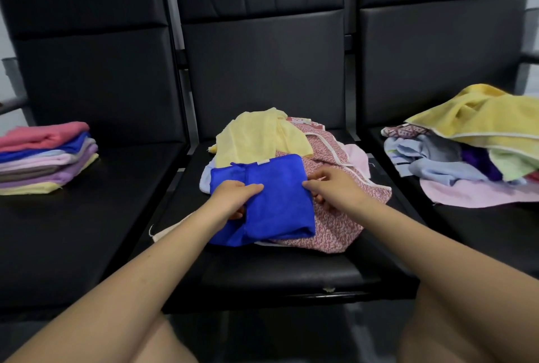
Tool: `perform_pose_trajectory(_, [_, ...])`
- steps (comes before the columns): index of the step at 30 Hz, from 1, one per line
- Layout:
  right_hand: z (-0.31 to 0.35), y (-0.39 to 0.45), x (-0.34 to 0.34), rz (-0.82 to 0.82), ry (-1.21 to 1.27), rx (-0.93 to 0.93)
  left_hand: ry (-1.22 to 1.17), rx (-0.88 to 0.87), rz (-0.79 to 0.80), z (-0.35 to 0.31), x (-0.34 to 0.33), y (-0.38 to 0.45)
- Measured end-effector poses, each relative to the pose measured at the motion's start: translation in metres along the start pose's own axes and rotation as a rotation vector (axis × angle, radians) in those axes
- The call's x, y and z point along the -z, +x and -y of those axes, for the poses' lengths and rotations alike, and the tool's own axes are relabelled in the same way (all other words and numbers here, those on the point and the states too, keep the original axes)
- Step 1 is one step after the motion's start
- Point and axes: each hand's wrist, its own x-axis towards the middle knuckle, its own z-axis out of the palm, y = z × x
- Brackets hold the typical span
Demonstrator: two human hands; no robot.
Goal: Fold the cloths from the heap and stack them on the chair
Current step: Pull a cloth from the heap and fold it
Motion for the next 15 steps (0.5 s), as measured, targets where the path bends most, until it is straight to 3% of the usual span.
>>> perform_pose_trajectory(7, [0.007,-0.006,-0.009,0.006,0.077,0.128,-0.234,-0.068,0.040,0.004,0.003,-0.003])
perform_pose_trajectory(12, [0.010,-0.009,-0.021,0.026,0.067,0.224,-0.294,-0.117,-0.180,0.010,0.029,0.001])
perform_pose_trajectory(15, [0.007,-0.012,-0.028,0.020,-0.070,0.243,-0.215,-0.037,-0.188,0.023,0.046,0.007])
